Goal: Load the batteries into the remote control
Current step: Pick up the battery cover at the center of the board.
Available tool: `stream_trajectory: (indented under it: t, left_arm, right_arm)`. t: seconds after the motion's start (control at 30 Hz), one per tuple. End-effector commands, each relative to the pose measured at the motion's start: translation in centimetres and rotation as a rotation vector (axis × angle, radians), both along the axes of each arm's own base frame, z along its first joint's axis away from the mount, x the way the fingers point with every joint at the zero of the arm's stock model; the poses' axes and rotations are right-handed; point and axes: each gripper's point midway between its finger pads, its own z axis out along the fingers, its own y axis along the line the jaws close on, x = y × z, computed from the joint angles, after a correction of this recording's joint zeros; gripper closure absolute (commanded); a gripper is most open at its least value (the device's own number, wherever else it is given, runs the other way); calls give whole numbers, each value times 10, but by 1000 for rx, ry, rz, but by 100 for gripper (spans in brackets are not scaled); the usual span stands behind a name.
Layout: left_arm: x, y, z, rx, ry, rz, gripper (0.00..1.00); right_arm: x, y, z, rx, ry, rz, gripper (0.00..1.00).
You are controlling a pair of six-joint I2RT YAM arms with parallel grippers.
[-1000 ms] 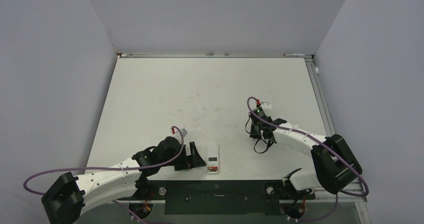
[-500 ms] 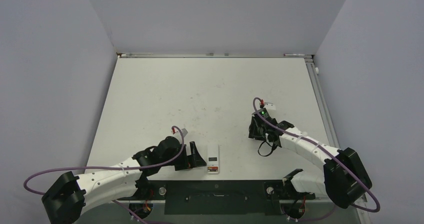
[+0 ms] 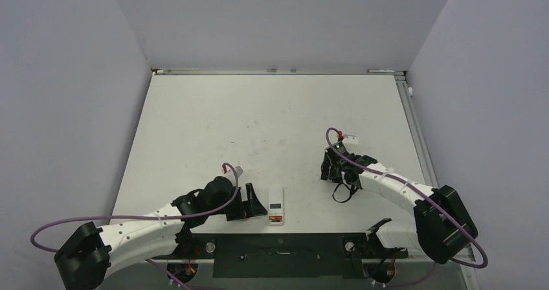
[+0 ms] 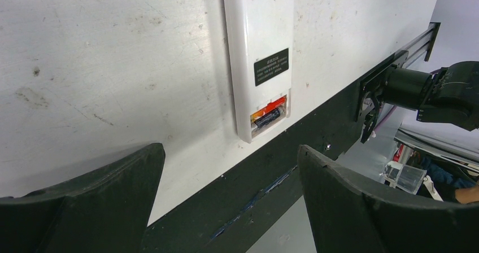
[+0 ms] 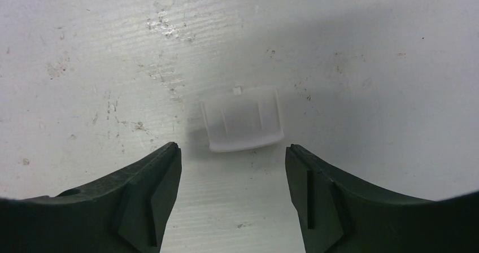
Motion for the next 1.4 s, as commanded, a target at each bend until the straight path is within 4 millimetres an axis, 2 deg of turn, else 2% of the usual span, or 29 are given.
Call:
stream_trajectory:
  t: [0.0, 0.27, 0.83, 1.13, 1.37]
  left_arm:
    - [1, 0, -1, -3, -12, -14, 14]
    - [1, 0, -3, -1, -8, -17, 14]
    - [1, 0, -7, 3, 4, -19, 14]
    - [1, 1, -7, 0, 4, -16, 14]
    - [0, 1, -8, 1, 4, -18, 14]
  right_arm:
    - [11, -3, 1, -28, -32, -39, 33]
    - [11, -5, -9, -45, -8, -37, 33]
    - [12, -6, -22, -62, 21, -17, 41]
    - [9, -4, -22, -51, 33, -6, 41]
    - [4, 4, -22, -26, 48, 27, 46]
